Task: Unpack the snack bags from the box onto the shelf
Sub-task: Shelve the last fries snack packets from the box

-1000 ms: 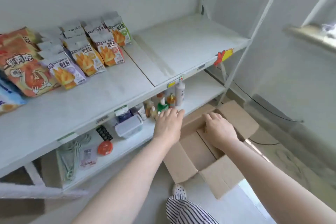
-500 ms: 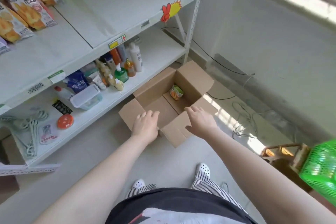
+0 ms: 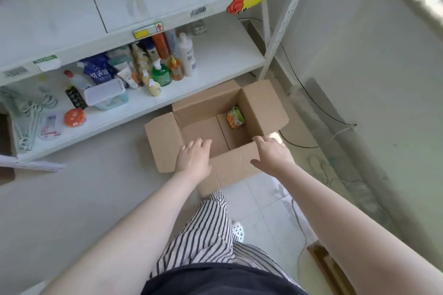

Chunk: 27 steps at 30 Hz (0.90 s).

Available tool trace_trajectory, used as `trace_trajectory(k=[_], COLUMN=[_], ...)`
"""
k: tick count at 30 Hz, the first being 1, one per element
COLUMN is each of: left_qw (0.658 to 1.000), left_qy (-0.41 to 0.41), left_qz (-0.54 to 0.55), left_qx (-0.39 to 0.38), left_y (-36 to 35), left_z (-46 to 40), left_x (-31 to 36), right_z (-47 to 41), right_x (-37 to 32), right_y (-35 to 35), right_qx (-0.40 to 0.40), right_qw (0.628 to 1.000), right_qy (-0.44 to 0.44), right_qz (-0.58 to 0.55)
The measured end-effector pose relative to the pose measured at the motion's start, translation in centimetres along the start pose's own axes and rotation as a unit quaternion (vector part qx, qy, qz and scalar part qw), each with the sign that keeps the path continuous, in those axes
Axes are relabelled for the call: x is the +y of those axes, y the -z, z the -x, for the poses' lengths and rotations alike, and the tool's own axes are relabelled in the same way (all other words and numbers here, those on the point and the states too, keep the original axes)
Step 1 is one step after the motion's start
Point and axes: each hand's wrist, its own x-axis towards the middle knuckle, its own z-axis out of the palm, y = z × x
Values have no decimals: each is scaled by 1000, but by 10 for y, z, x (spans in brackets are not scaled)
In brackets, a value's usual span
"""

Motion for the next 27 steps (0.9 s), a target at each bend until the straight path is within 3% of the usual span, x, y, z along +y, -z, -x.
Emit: trace_trajectory(k=[4,12,21,27], left_qw=[998,997,993,985], left_qy=[55,62,81,110], left_qz=[16,27,58,94], left_qx=[-25,-45,-57,-91], left_y=[2,-25,-219,-360], left_z=[-45,-200,-376,-434], left_x=[-16,-10,-24,-31], right_z=[-57,-213,-443,-559], right_x=[-1,37,79,97], right_y=[11,7,-163,-272], right_qx=[-36,-58,-55,4], right_qw=[999,998,997,999], right_qy=[32,10,-34,-21], right_qz=[10,-23,-46,-44])
